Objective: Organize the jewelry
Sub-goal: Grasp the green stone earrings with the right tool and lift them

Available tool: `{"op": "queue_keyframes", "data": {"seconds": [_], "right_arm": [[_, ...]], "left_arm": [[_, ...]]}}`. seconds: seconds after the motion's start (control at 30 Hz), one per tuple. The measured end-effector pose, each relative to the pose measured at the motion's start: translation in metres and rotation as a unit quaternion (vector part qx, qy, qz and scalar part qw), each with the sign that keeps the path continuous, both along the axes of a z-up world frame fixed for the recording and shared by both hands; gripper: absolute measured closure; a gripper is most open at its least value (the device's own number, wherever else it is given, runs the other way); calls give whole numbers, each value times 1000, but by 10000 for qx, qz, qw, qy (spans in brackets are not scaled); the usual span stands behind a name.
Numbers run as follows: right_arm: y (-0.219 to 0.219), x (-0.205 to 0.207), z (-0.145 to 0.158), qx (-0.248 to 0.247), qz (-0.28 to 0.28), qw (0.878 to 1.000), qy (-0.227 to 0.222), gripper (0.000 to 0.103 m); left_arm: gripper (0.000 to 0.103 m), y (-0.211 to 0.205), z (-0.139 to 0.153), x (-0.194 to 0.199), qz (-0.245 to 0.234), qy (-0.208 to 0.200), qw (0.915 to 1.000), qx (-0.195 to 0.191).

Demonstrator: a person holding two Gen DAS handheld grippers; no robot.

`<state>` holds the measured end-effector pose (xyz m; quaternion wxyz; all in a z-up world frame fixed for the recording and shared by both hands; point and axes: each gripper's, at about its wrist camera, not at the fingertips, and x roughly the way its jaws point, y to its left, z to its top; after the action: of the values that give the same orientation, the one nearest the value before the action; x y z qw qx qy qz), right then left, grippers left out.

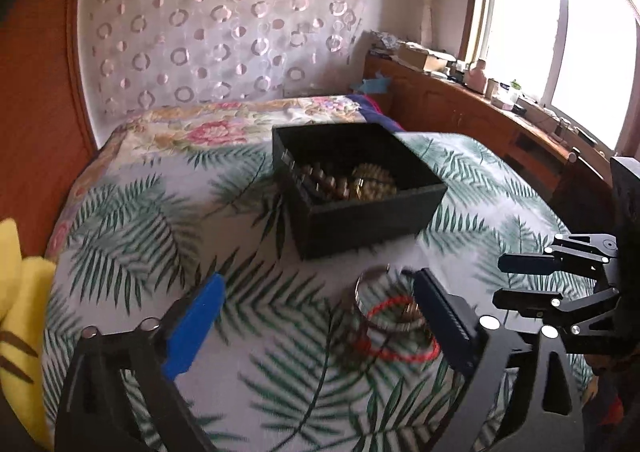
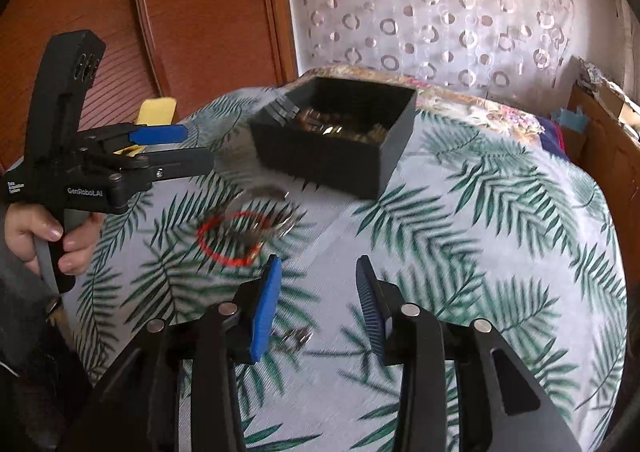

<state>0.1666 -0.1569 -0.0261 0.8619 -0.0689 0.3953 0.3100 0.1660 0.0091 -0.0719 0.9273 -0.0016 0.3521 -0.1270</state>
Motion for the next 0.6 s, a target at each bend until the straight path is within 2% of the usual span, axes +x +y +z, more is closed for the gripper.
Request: {"op": "queue_keyframes", "data": {"seconds": [0.3,0.47,0.6], "right_arm": [[19,-22,-1,-153,447,9989,59,62],[30,-27,-8,-466,615,9970,42,62],[33,-27,-16,-783,661,9947,-60,70]], "left_arm": [[8,14,-19,-19,143,252,9995,92],[8,18,-22,-24,142,293,9994,94],[8,18,-23,-24,144,331,9993,94]]}}
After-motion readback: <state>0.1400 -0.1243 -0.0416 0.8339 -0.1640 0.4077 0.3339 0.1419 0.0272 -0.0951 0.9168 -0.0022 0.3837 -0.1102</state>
